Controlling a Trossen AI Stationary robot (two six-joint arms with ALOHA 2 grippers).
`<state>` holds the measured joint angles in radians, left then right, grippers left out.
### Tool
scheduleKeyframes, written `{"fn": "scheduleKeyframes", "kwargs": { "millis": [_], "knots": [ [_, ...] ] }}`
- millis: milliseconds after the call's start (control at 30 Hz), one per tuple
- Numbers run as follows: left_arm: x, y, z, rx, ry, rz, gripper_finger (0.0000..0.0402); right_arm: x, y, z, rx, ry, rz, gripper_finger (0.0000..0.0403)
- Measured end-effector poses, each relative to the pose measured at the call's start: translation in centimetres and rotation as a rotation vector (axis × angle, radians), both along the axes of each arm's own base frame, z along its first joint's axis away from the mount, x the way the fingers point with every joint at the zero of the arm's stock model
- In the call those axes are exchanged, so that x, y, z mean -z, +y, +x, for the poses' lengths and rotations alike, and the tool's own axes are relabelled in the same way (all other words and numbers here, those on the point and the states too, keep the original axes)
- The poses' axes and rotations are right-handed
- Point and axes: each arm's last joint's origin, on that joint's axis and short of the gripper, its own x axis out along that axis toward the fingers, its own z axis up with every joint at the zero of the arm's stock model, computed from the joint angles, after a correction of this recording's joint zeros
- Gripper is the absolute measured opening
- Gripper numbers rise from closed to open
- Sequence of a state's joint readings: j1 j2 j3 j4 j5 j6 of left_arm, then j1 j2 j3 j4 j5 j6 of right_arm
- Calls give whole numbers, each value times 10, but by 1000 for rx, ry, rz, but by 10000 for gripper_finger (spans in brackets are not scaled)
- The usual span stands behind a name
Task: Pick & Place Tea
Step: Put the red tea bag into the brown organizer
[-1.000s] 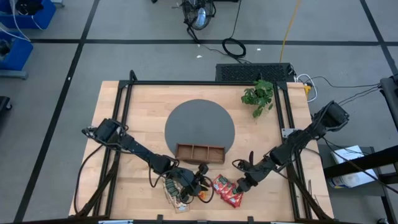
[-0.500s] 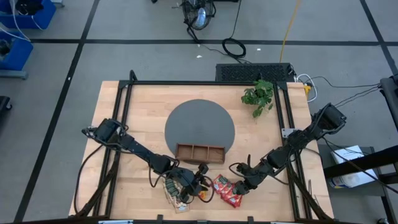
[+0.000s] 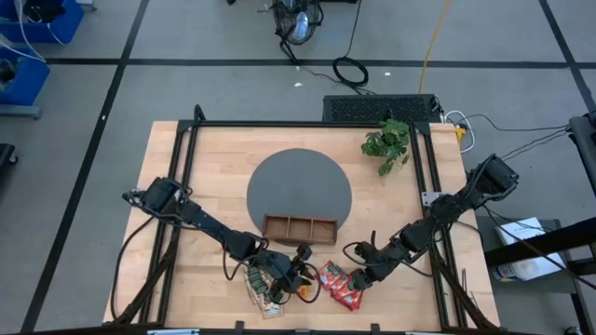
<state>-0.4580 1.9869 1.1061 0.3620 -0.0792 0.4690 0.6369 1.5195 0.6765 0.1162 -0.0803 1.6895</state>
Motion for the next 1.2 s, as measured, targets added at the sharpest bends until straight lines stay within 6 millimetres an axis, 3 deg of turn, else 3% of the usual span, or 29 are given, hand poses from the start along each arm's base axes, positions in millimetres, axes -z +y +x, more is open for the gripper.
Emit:
{"fn": "scheduleKeyframes", "kwargs": {
  "millis": [800, 1200],
  "knots": [
    [0, 2, 1, -7, 0, -1, 79, 6, 5, 1, 24, -30, -26, 180],
    [0, 4, 2, -13, 0, -3, 79, 27, 11, 10, 1, -26, -46, 167]
  ]
}}
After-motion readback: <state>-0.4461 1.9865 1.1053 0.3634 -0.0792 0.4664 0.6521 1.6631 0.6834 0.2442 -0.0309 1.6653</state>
